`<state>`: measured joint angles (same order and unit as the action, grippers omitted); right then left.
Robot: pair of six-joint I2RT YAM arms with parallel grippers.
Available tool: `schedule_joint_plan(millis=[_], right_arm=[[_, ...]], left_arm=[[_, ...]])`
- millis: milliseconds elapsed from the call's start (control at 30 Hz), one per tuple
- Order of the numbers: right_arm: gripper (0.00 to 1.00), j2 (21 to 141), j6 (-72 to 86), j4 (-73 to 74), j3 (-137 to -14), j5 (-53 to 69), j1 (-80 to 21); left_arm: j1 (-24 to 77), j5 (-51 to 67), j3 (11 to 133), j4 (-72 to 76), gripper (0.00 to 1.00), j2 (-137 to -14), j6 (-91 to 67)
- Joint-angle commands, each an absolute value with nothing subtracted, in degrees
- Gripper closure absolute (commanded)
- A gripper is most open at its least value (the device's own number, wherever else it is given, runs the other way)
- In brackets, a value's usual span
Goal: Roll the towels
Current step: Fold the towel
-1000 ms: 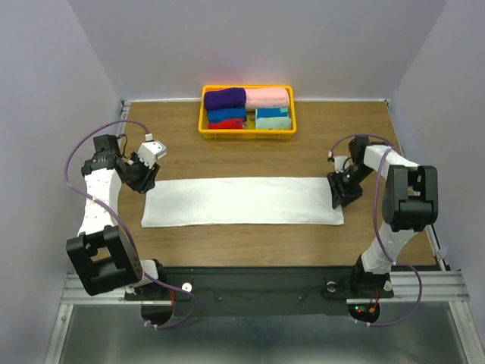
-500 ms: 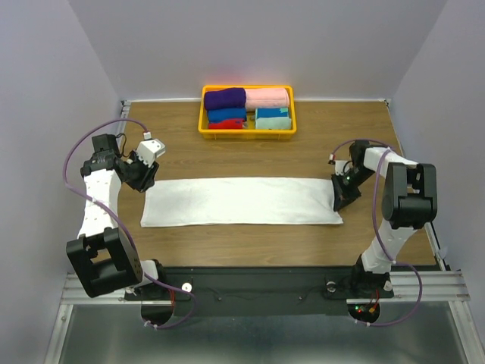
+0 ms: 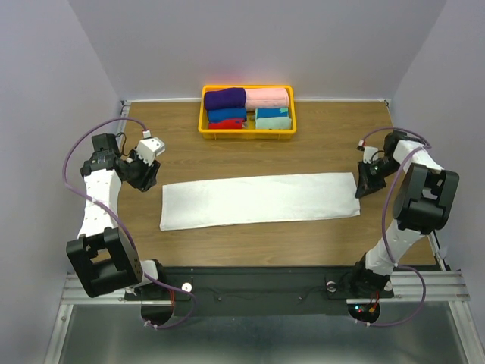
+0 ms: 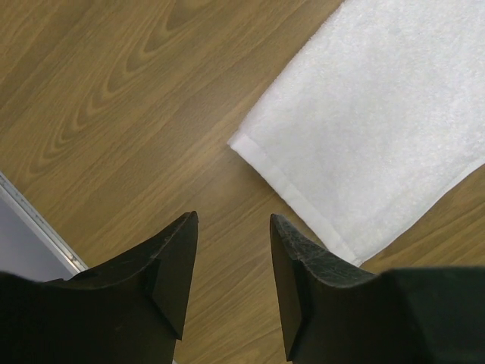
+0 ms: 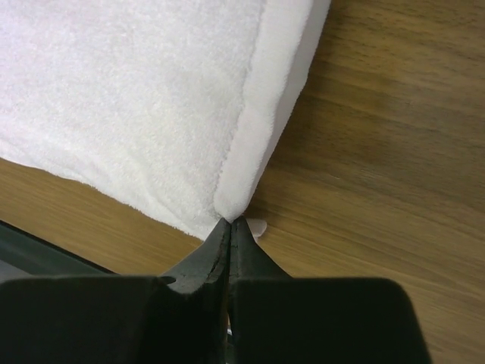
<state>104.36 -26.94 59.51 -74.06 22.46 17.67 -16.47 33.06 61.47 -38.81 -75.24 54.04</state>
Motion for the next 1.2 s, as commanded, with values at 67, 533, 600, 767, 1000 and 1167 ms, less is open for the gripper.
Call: schedule_joint_plan(millis=[67, 533, 600, 767, 1000, 1167], right_arm=[[0.99, 106.08, -28.40, 62.85, -75.76, 23.39, 16.88], [0.44, 108.62, -20.66, 54.67, -72.78, 15.20, 16.88], [0.47, 109.42, -20.48, 54.14, -72.25, 15.99, 16.88], [0.55, 110.04, -20.74, 55.02, -70.84, 21.70, 16.79], [0.96, 110.74, -20.92, 57.39, -71.10, 25.48, 16.79], [0.99, 107.76, -21.62, 60.29, -76.53, 26.01, 16.88]], left_arm=[[-16.00, 35.16, 61.87, -38.32, 0.45, -74.27, 53.53], [-16.00, 35.33, 60.56, -38.50, 0.45, -72.77, 55.11], [-16.00, 35.33, 60.47, -38.41, 0.45, -72.86, 55.11], [-16.00, 35.07, 60.38, -38.15, 0.45, -72.86, 55.28], [-15.91, 35.60, 59.77, -36.92, 0.45, -73.21, 54.49], [-16.08, 35.59, 59.50, -36.65, 0.45, -73.21, 54.58]])
